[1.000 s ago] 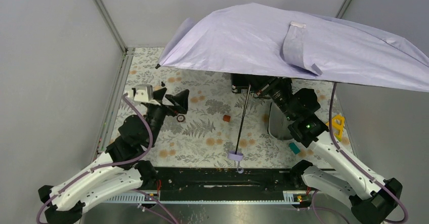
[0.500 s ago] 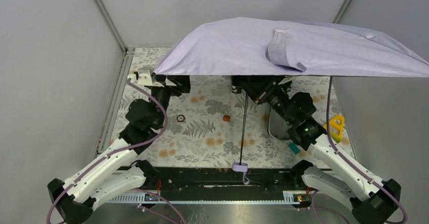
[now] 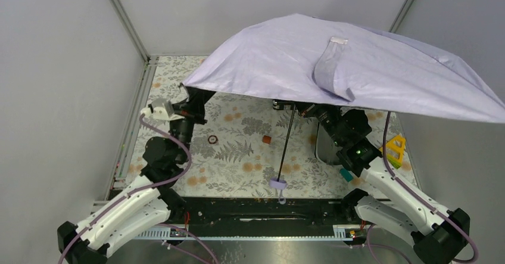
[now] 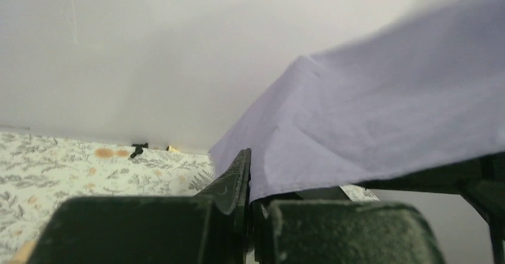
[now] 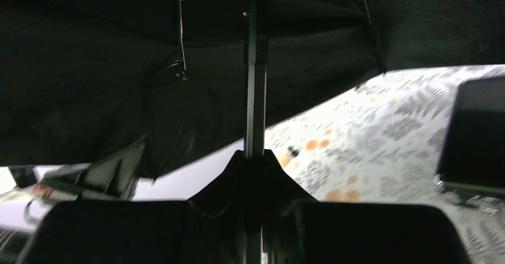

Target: Open the umbrella

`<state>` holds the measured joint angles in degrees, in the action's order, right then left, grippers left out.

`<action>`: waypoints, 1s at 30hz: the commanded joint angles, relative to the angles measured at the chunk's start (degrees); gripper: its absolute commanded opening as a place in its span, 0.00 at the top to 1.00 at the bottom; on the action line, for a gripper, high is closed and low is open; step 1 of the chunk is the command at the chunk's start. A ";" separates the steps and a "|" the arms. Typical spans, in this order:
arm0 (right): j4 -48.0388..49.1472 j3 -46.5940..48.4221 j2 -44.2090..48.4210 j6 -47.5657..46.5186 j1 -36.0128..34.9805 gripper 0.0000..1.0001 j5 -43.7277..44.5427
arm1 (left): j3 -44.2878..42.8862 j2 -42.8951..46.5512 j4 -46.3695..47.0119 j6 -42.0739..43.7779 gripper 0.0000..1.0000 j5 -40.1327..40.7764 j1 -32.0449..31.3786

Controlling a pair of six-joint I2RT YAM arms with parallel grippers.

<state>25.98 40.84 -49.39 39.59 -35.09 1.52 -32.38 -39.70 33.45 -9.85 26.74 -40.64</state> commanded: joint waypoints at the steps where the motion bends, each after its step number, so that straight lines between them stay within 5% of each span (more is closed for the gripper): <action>1: 13.59 2.24 -3.04 -10.25 0.29 1.00 11.52 | 6.96 8.94 1.11 -4.18 1.00 1.83 0.16; 11: 21.62 9.83 -16.00 -19.91 -0.70 1.00 11.62 | 8.14 16.54 -16.21 -9.80 1.00 -7.22 0.16; 15: 21.95 11.56 -17.54 -23.85 -0.67 1.00 3.65 | 2.95 18.92 -27.87 -10.27 0.52 -9.24 0.16; 18: 21.77 13.08 -19.26 -25.00 -0.65 1.00 -1.21 | -1.09 20.95 -38.20 -12.81 0.27 -10.01 0.18; 24: 21.74 19.62 -24.80 -23.91 -0.24 1.00 -13.24 | -9.57 24.58 -57.67 -14.89 0.04 -15.33 0.20; 30: 14.57 30.65 -30.86 -22.25 3.16 1.00 -23.41 | -12.91 28.55 -68.12 -9.44 0.01 -23.22 0.17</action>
<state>38.79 62.41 -78.54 17.76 -34.26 -11.92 -42.54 -12.40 -24.80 -22.94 11.40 -40.64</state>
